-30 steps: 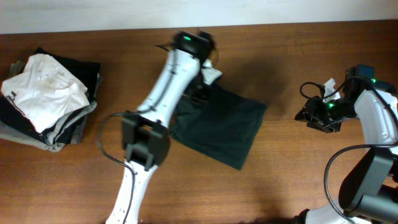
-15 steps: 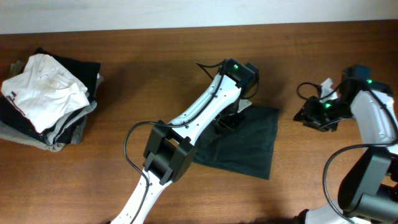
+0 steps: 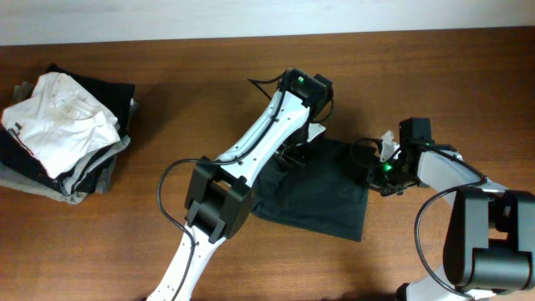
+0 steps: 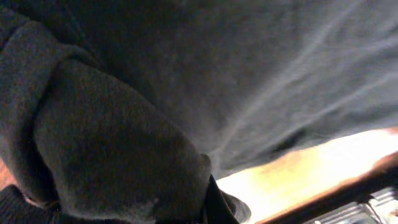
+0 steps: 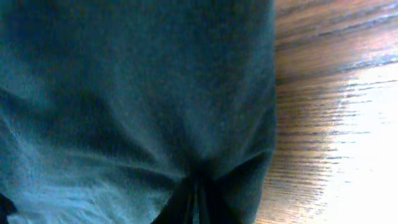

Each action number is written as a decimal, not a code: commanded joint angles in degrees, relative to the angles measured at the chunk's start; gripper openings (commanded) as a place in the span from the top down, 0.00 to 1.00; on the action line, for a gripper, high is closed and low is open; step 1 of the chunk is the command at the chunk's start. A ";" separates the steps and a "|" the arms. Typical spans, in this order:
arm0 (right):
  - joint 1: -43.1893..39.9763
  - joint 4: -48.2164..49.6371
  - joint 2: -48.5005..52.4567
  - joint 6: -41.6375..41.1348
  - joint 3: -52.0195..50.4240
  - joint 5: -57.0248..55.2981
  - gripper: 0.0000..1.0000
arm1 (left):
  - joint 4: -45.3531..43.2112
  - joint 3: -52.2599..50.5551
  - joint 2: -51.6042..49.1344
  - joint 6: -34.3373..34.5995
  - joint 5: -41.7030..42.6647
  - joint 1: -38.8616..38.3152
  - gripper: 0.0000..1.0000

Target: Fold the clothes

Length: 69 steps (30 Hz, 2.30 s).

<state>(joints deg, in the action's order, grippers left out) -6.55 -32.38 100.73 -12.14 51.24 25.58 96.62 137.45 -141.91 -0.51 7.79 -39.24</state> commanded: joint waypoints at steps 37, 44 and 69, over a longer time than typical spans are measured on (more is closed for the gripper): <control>0.55 -0.96 4.83 -1.70 -2.45 -1.79 0.83 | -7.65 -9.38 7.52 -4.31 8.41 15.34 0.30; 0.52 -0.96 4.83 -1.70 -2.45 -1.81 0.83 | -10.19 -19.26 7.52 -8.33 28.22 15.21 0.36; 0.52 -1.22 4.83 -1.70 -2.45 -1.81 0.72 | -11.96 -21.44 6.86 -2.51 8.68 16.63 0.35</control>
<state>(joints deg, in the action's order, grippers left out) -6.66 -32.12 101.84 -13.58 51.79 30.20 85.67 121.80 -134.78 -3.57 20.45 -23.83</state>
